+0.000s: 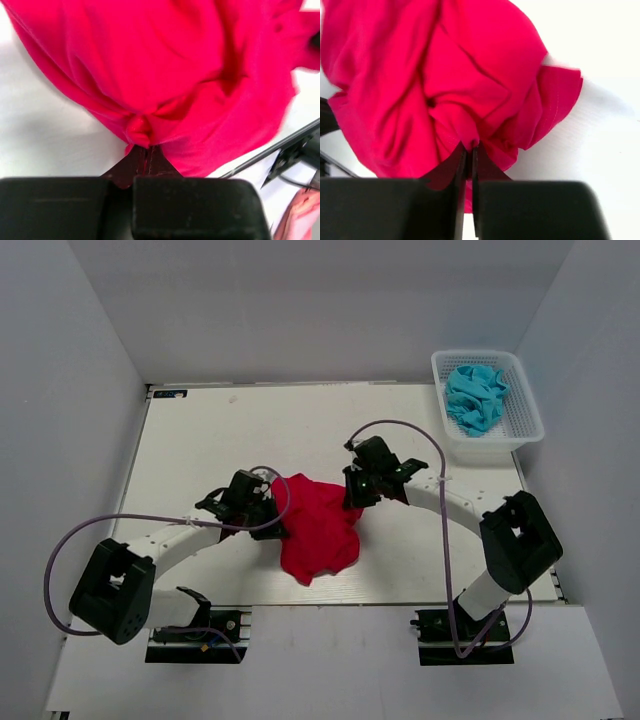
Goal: Fold and stack the t-shirts
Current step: Flatten out the tshirt
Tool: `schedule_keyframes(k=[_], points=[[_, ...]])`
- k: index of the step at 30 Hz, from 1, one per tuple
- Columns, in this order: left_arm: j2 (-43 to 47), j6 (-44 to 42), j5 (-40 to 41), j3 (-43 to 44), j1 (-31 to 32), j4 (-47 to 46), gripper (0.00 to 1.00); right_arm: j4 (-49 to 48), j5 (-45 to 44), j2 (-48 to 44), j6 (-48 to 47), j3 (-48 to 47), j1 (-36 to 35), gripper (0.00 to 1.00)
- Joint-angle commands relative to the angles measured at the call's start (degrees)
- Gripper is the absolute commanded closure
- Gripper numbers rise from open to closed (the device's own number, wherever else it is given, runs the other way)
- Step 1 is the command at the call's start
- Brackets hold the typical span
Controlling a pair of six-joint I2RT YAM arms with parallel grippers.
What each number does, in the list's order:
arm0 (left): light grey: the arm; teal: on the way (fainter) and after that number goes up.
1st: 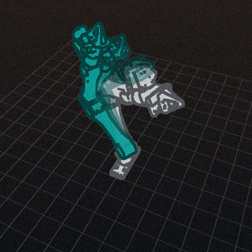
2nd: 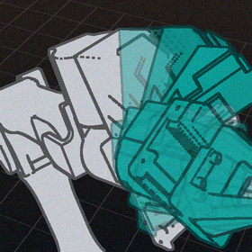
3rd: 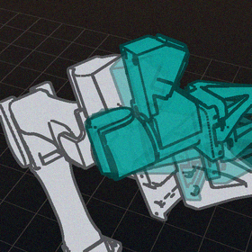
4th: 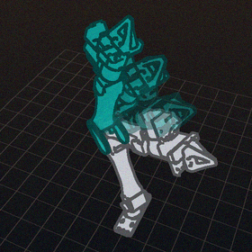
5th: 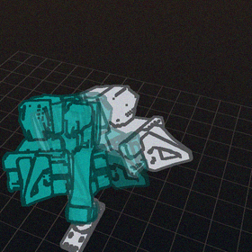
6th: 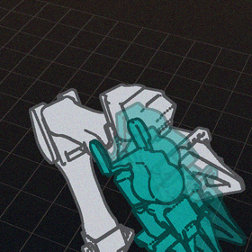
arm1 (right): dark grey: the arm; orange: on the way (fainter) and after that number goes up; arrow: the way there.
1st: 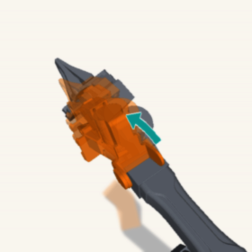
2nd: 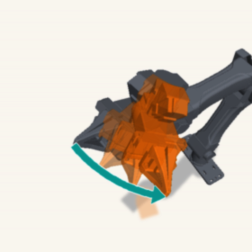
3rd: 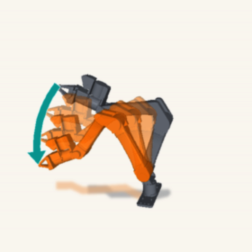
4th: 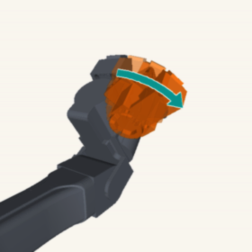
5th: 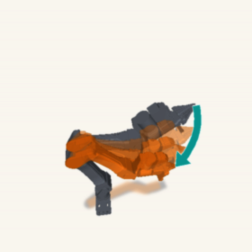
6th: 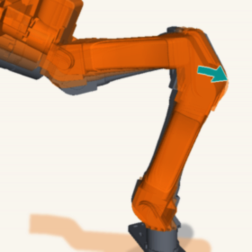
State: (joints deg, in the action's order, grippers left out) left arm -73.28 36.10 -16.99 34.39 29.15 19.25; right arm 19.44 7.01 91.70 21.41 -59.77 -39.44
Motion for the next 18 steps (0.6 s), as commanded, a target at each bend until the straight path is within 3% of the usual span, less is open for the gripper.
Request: schedule_keyframes(k=[1, 8, 13, 18], points=[[1.2, 0.5, 3.3, 5.4, 0.7, -2.2, 1.00, -1.8, -3.8, -5.3, 3.3, -0.6, 0.2, 1.00], [14.5, -0.8, 19.9, 21.0, 0.7, 10.4, 1.00, -1.2, -20.3, -14.3, 2.4, -6.0, 0.2, 1.00], [16.6, -2.8, 30.9, 35.9, 0.7, 18.4, 1.00, 0.4, -34.1, -22.5, -0.8, -12.1, 0.3, 1.00], [17.2, -6.0, 38.7, 49.4, 0.7, 19.7, 1.00, 0.9, -45.6, -29.1, -8.4, -21.8, 0.3, 1.00]])
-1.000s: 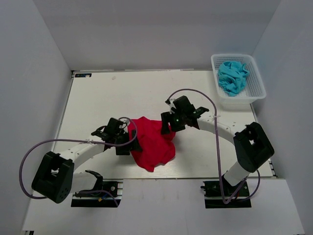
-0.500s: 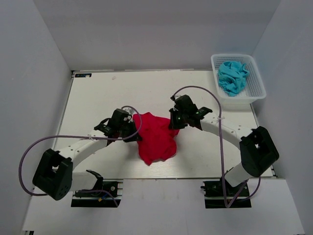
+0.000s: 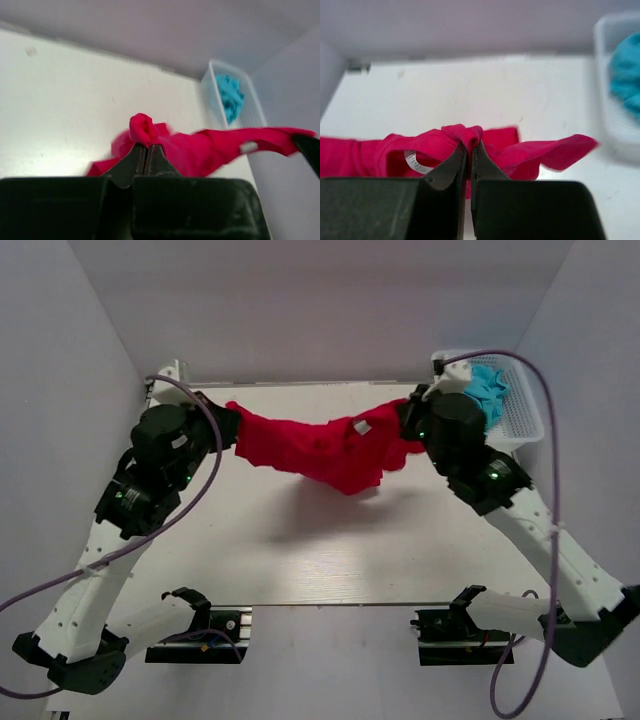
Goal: Fold and stack the t-shirts
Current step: Flatten out the tshirt
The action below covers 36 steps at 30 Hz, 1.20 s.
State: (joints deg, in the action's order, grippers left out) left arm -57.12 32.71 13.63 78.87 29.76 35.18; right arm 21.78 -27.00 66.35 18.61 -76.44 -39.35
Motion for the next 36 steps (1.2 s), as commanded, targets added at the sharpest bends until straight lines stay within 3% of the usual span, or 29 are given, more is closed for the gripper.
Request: schedule_keyframes(k=[1, 8, 11, 16, 21, 28, 33, 36], points=[[1.0, -2.6, 9.3, 8.0, -0.5, 3.8, 1.00, -1.0, -11.4, -4.3, -6.6, -7.6, 0.3, 1.00], [8.2, -3.7, 13.2, 15.2, -1.0, 2.4, 1.00, -2.5, -10.5, -11.8, -13.9, -17.5, 0.1, 1.00], [11.3, -5.2, 6.5, 18.2, -1.0, -0.5, 1.00, -0.8, -6.0, -13.5, -15.2, -24.8, 0.2, 1.00], [12.5, -6.3, -6.7, 24.7, -1.0, -3.8, 1.00, 1.7, 11.1, -14.7, -15.4, -31.0, 0.2, 1.00], [9.9, -6.3, -9.1, 31.2, -1.0, -3.1, 1.00, 0.9, 13.9, -15.4, -13.9, -32.6, 0.2, 1.00], [4.1, -6.9, 1.9, 29.2, -1.0, -1.5, 1.00, -1.0, 9.9, -13.1, -11.9, -25.7, 0.0, 1.00], [0.1, -4.6, 15.7, 18.6, -0.8, -1.5, 1.00, -0.7, -3.5, -8.7, -9.6, -19.3, 0.2, 1.00], [-4.4, -3.1, 21.5, 11.7, -1.4, -3.0, 1.00, -3.2, -14.5, -3.9, -8.6, -10.2, 0.3, 1.00]])
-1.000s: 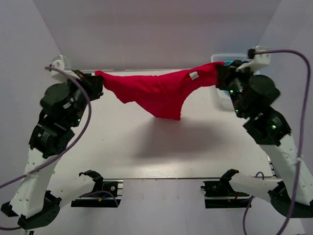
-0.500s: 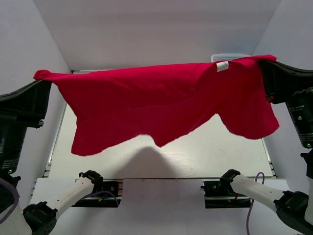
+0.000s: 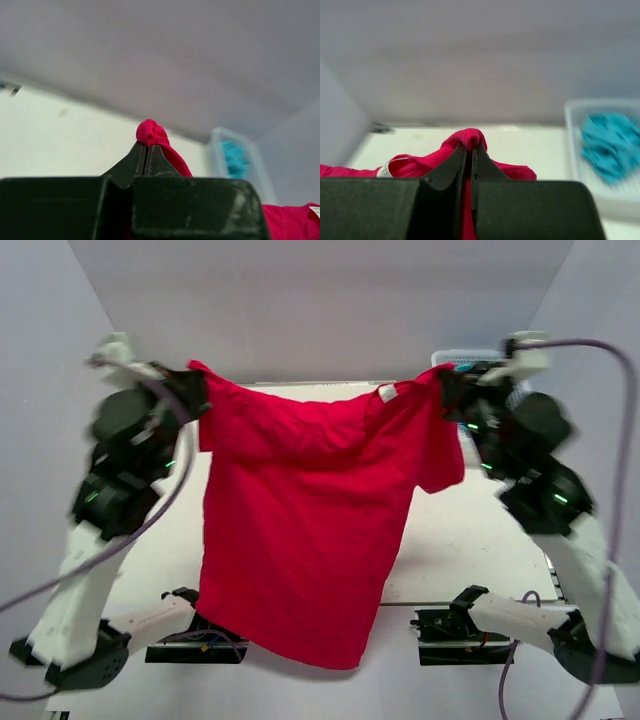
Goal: Fold and stack the t-shirts
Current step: Flatten out the tshirt
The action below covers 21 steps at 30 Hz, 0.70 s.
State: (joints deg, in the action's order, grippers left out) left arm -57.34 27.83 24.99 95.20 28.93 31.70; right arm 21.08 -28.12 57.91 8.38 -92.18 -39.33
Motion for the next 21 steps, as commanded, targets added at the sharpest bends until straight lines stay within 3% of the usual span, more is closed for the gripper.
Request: schedule_keyframes(k=[1, 5, 10, 11, 12, 13, 14, 15, 16, 17, 18, 19, 20, 21], points=[[-5.8, 1.8, 11.6, -7.4, -0.5, -0.1, 1.00, -4.5, -16.0, 6.0, 1.7, 6.7, 0.9, 1.00], [-18.0, 4.4, 15.3, -8.1, -2.0, -0.2, 1.00, -4.6, -18.2, 19.8, 5.1, 9.8, 3.6, 1.00], [-40.3, 5.7, 15.1, -2.2, -6.8, -1.7, 1.00, -4.5, -11.7, 38.2, 7.7, 5.4, 10.4, 1.00], [-44.1, 5.7, 15.1, -0.6, -8.6, -2.5, 0.83, -3.6, -9.0, 41.2, 7.9, -0.3, 13.2, 1.00], [-48.3, 5.7, 13.8, 4.2, -9.5, -3.0, 0.63, -3.1, -7.0, 50.1, 7.7, -2.7, 13.7, 1.00], [-57.4, 5.0, 12.1, 7.6, -10.5, -3.1, 0.31, -2.8, -5.7, 53.4, 7.0, -7.8, 14.4, 0.93], [-62.4, 4.9, 9.8, 11.8, -11.3, -2.3, 0.01, -0.3, -4.2, 56.7, 6.5, -11.1, 16.3, 0.77], [-67.4, 3.5, 8.2, 23.3, -12.6, -0.8, 0.00, 1.3, -4.0, 66.6, 5.9, -23.4, 16.8, 0.44], [-72.3, 3.5, 6.8, 30.2, -13.1, 1.8, 0.00, 3.2, -3.4, 69.9, 5.2, -28.2, 17.3, 0.30], [-81.3, 3.5, 4.2, 37.4, -13.1, 8.7, 0.00, 10.7, -3.6, 73.0, 4.4, -33.1, 18.0, 0.27], [-84.0, 3.5, 2.1, 49.6, -13.7, 12.2, 0.00, 13.2, -3.5, 79.1, 3.1, -44.0, 18.0, 0.24], [-85.1, 2.8, 1.2, 52.0, -13.7, 14.2, 0.00, 15.0, -3.2, 79.5, 3.0, -45.0, 18.1, 0.15], [-84.1, 2.2, -0.1, 50.7, -13.7, 13.6, 0.00, 15.3, -3.3, 77.7, 2.3, -44.1, 17.8, 0.12], [-77.6, 2.2, -0.6, 40.9, -13.7, 11.4, 0.00, 10.4, -2.6, 75.7, 2.1, -33.6, 17.8, 0.10]])
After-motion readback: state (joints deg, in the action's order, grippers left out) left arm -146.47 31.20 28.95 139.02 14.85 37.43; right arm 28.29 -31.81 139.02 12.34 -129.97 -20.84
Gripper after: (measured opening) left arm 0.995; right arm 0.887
